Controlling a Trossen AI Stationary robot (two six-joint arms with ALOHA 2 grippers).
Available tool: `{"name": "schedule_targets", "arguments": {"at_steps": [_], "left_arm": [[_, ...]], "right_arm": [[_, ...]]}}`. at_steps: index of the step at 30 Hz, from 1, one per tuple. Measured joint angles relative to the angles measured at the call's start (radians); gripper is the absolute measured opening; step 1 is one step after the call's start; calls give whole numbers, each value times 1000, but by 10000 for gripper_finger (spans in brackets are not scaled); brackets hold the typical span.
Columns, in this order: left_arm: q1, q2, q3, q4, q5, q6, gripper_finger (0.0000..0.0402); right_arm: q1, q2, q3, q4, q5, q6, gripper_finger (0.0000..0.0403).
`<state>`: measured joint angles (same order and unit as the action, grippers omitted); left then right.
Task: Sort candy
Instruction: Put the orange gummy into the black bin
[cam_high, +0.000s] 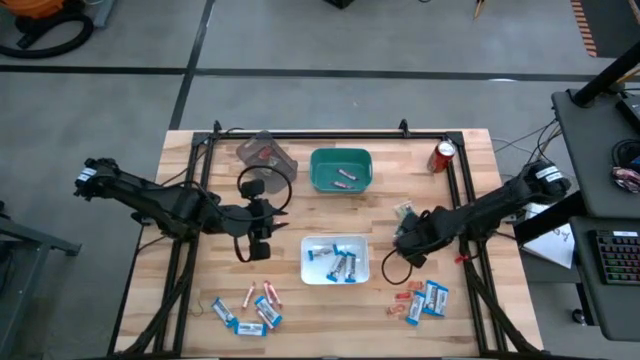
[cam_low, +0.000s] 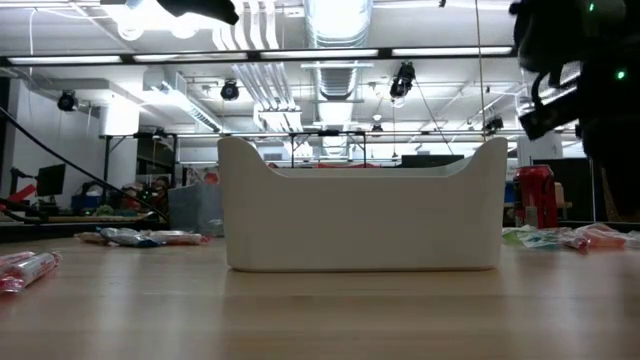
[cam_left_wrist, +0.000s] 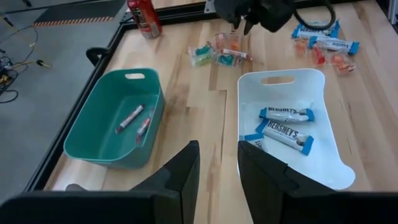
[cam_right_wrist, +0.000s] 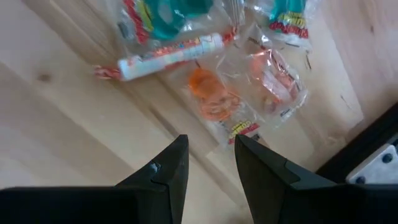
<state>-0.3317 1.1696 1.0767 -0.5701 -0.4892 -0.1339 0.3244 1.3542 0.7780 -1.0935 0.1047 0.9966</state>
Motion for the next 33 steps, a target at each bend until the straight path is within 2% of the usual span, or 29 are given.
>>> {"name": "schedule_targets", "arguments": {"at_steps": [8,18,22,27,33], "left_arm": [[0,5,0,1,0,5,94],[0,5,-1,1,-1,4,94],[0,5,-4,1,-1,3,94],[0,5,-6,2,-1,2,94],[0,5,-6,2,-1,-9,94]], "right_arm": [[-60,143,0,7,3,-71,125],[-131,228,2,64,-37,-216,122],[-142,231,2,74,-61,-233,92],[-142,222,2,79,-80,-237,20],[-142,186,-2,58,-86,-221,9]]}}
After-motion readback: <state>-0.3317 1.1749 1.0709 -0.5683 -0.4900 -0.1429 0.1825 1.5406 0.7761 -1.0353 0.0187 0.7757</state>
